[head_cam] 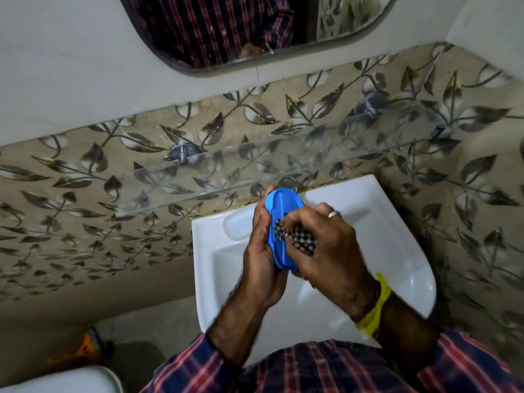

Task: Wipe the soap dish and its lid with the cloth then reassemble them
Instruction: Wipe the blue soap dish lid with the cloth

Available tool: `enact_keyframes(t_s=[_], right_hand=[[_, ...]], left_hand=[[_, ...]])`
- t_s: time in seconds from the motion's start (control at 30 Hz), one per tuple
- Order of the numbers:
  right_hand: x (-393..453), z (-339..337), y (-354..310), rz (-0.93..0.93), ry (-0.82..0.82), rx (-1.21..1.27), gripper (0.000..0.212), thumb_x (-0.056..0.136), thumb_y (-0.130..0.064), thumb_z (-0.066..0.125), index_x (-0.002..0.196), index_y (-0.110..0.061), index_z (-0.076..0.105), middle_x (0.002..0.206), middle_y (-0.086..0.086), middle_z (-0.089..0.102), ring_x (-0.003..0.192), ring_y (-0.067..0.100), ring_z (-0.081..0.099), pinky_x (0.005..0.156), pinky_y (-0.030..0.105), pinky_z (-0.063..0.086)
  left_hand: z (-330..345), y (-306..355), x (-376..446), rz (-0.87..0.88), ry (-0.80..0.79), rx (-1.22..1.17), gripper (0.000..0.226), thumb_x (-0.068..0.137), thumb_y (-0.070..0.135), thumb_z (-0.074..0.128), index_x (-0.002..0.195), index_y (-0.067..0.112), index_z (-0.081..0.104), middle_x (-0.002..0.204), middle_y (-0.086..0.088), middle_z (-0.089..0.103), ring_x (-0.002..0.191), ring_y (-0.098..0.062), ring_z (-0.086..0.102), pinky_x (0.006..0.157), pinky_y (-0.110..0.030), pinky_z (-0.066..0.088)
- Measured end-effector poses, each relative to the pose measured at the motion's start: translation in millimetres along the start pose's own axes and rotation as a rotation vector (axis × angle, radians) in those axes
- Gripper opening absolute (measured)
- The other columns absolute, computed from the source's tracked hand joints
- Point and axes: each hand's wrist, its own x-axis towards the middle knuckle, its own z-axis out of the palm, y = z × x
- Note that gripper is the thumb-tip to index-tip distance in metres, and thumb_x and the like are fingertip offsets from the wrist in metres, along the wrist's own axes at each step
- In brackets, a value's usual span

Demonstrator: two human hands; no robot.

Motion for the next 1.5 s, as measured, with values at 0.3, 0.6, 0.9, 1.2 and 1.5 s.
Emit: enact_keyframes(t_s=[0.3,0.6,0.9,1.2,1.5], right_hand=[[-3,-6,2,-0.025,-0.036,0.022,0.029,0.064,0.001,0.075,0.090,-0.009,0.066,0.083,0.007,0.058,0.075,0.023,0.060,0.062,0.039,0.053],[-10,-18,10,-0.085,-0.162,0.086,0.017,0.078,-0.007,0.071,0.094,-0.010,0.067,0.089,0.008,0.061,0.082,0.024,0.063,0.071,0.043,0.055],[-8,-19,16,-0.140,-0.243,0.039,0.017,0.078,-0.012,0.070,0.093,-0.016,0.064,0.084,0.003,0.060,0.082,0.021,0.059,0.068,0.039,0.052],[-10,-12,10,-0.229,-0.176,0.010,0.016,0.075,-0.005,0.075,0.088,-0.011,0.066,0.079,0.003,0.061,0.078,0.021,0.058,0.065,0.036,0.053],[-2,-15,0,-0.127,-0.064,0.008,0.018,0.072,-0.005,0.076,0.086,-0.010,0.066,0.082,0.002,0.065,0.078,0.025,0.062,0.068,0.038,0.051]], left_hand=[[7,1,0,0.014,0.031,-0.039,0.052,0.102,0.045,0.041,0.151,0.029,0.047,0.152,-0.017,0.052,0.135,-0.033,0.054,0.107,-0.041,0.051],[5,0,-9,-0.076,0.077,-0.023,0.079,0.095,0.068,0.038,0.138,0.005,0.059,0.122,-0.019,0.066,0.113,-0.028,0.064,0.104,-0.042,0.050],[0,12,-10,-0.073,0.145,-0.057,0.066,0.100,0.060,0.039,0.125,0.007,0.070,0.116,-0.020,0.068,0.095,-0.026,0.068,0.083,-0.037,0.056],[-6,23,-11,-0.040,0.117,-0.057,0.081,0.089,0.062,0.047,0.142,0.002,0.055,0.125,-0.024,0.062,0.099,-0.027,0.066,0.082,-0.036,0.057],[-4,7,-10,-0.084,0.021,-0.083,0.060,0.103,0.055,0.041,0.117,0.007,0.074,0.111,-0.016,0.076,0.099,-0.025,0.076,0.078,-0.035,0.062]])
